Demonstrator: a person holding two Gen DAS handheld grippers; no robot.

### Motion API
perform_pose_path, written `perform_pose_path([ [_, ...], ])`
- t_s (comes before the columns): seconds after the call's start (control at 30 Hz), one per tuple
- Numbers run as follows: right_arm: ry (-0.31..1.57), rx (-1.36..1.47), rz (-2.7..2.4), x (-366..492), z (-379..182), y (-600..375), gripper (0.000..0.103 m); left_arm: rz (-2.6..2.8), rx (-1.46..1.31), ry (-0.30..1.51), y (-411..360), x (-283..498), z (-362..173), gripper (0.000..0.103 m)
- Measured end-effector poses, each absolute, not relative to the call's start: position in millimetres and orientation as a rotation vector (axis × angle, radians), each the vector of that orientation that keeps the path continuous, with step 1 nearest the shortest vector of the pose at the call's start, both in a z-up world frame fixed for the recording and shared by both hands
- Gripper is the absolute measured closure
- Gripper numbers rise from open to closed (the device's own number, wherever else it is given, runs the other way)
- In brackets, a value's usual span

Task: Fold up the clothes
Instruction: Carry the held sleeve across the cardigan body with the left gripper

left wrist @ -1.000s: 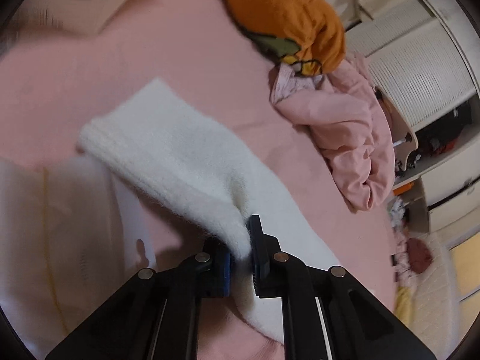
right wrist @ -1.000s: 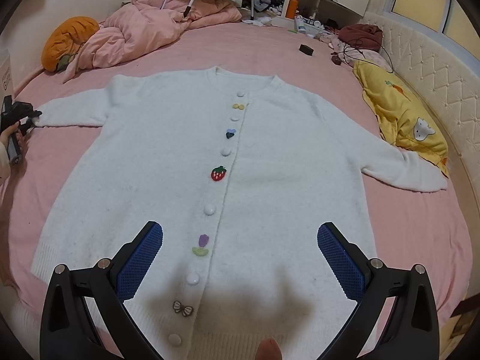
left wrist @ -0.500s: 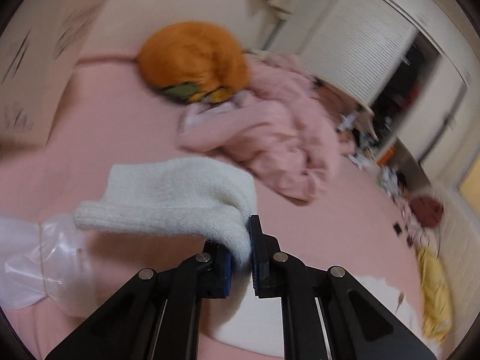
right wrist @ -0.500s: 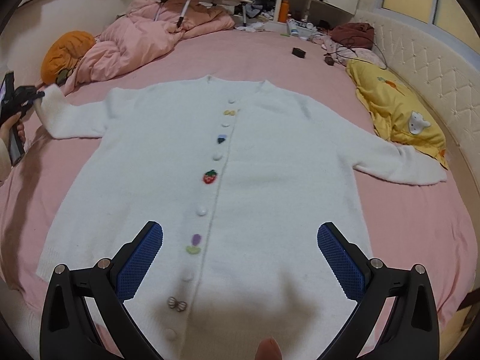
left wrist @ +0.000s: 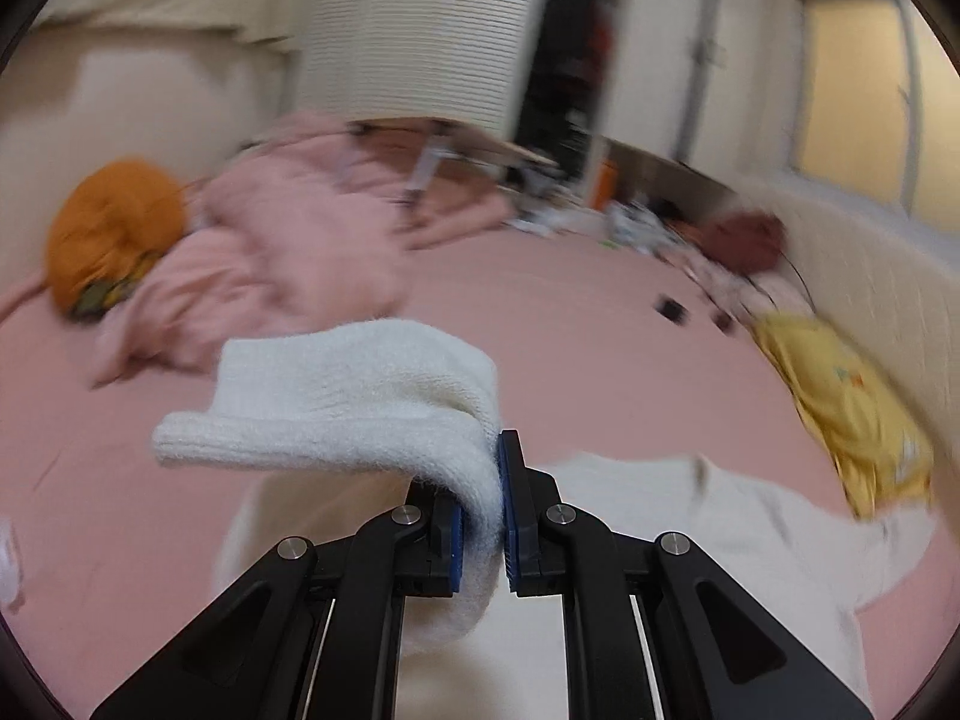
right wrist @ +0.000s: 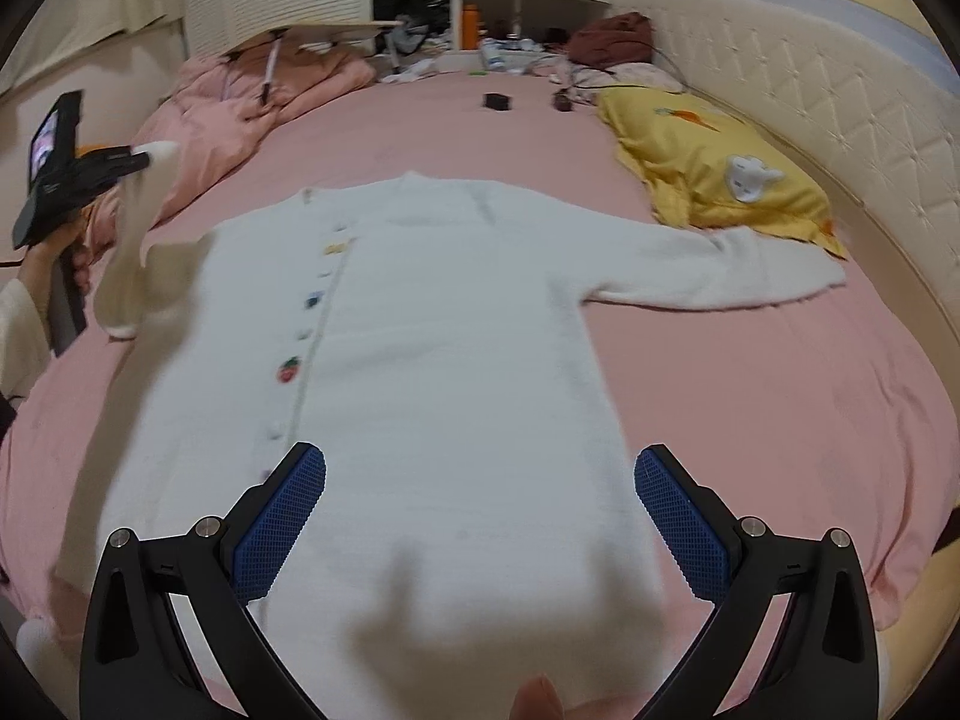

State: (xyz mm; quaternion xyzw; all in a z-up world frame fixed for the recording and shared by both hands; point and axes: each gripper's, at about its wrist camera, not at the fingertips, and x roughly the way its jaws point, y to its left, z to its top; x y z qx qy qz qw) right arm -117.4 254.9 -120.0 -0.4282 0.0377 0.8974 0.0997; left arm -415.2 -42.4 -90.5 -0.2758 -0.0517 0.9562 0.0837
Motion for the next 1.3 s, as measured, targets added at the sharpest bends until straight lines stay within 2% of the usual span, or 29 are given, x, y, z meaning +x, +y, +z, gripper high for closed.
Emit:
perform_pose_path([
  [0.3, 0.285, -1.272, 2.567, -104, -140, 310, 0.0, 2.671, -0.922, 0.045, 113, -409, -138, 0.093],
  [0.5, 0.372, -1.283, 2.551, -102, -151, 330, 0.0, 2.592, -0.958, 0.154, 172, -402, -172, 0.093],
  [0.6, 0.402, -1.287, 2.541, -101, -156, 337, 0.0, 2.559, -1.029, 0.332, 201, -400, -197, 0.091],
  [0.67, 0.419, -1.286, 2.531, -100, -159, 341, 0.0, 2.528, -1.069, 0.522, 219, -396, -215, 0.081],
  [0.7, 0.42, -1.288, 2.528, -100, -160, 343, 0.0, 2.504, -1.067, 0.658, 232, -390, -224, 0.055],
  [0.73, 0.423, -1.288, 2.526, -100, -161, 343, 0.0, 2.504, -1.022, 0.82, 245, -381, -230, 0.045],
  [0.77, 0.426, -1.289, 2.524, -100, -162, 344, 0.0, 2.519, -0.932, 0.957, 256, -369, -232, 0.045],
  [0.8, 0.43, -1.291, 2.523, -100, -162, 345, 0.0, 2.516, -0.841, 1.013, 263, -356, -229, 0.045],
  [0.9, 0.443, -1.295, 2.522, -100, -165, 346, 0.0, 2.408, -0.73, 0.893, 278, -330, -214, 0.021],
  [1.0, 0.445, -1.303, 2.522, -100, -166, 346, 0.0, 2.395, -0.793, 0.798, 288, -331, -209, 0.021],
  [1.07, 0.445, -1.304, 2.52, -99, -166, 347, 0.0, 2.401, -0.848, 0.755, 287, -339, -210, 0.029],
  [1.1, 0.448, -1.302, 2.522, -99, -165, 347, 0.0, 2.406, -0.887, 0.741, 286, -346, -212, 0.043],
  [1.13, 0.451, -1.297, 2.525, -99, -164, 348, 0.0, 2.401, -0.931, 0.718, 283, -353, -215, 0.063],
  [1.2, 0.454, -1.29, 2.527, -98, -164, 350, 0.0, 2.393, -1.017, 0.642, 279, -362, -217, 0.077],
  [1.27, 0.463, -1.292, 2.527, -98, -164, 351, 0.0, 2.407, -0.97, 0.666, 283, -355, -214, 0.077],
  [1.3, 0.468, -1.294, 2.526, -98, -165, 352, 0.0, 2.412, -0.908, 0.713, 287, -348, -211, 0.068],
])
